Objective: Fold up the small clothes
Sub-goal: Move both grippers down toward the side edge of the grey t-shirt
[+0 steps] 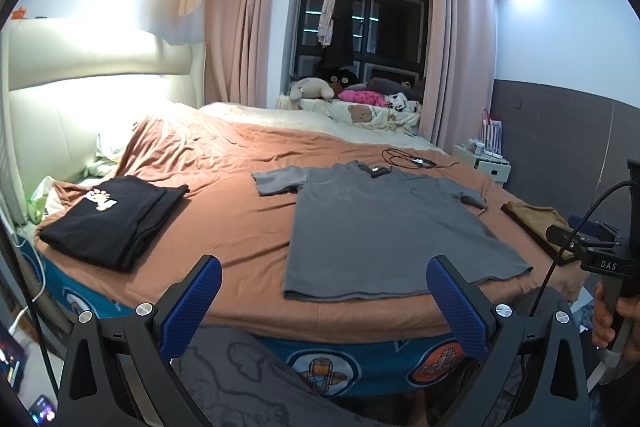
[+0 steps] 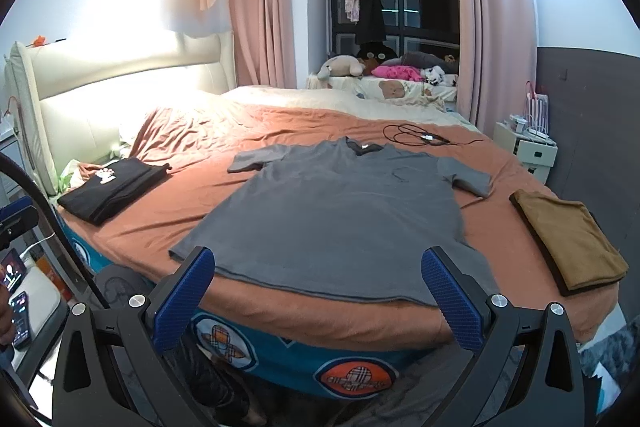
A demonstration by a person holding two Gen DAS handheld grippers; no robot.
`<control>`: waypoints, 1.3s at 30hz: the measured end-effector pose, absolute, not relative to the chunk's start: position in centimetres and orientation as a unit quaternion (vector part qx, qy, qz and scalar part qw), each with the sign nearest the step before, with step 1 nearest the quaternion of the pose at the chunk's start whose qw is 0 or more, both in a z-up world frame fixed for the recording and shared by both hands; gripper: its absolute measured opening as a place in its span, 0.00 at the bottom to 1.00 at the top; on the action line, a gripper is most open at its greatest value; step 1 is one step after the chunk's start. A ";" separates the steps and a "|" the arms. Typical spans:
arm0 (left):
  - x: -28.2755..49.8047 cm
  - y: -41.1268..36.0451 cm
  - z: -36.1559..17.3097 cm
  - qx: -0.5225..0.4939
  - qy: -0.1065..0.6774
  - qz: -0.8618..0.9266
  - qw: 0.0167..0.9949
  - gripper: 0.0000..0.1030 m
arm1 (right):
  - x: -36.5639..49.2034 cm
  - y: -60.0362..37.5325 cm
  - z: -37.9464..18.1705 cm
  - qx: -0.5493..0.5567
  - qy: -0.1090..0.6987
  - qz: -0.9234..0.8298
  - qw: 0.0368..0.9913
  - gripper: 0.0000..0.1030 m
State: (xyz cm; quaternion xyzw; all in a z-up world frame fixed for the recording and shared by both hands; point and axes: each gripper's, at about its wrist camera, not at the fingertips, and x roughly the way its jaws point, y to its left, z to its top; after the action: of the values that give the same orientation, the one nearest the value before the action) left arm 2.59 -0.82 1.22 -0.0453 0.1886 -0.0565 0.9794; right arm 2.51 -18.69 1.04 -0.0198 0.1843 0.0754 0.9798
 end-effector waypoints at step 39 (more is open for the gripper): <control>29.8 5.8 1.7 -0.115 0.262 -0.007 0.958 0.88 | 26.9 -19.5 3.1 -0.004 0.235 0.133 0.963 1.00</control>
State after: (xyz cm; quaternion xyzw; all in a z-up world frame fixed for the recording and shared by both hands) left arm 29.81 5.75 1.72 -0.1147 0.2624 -0.0071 0.9581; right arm 26.85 -19.51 3.09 -0.0036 0.2350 0.1328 0.9629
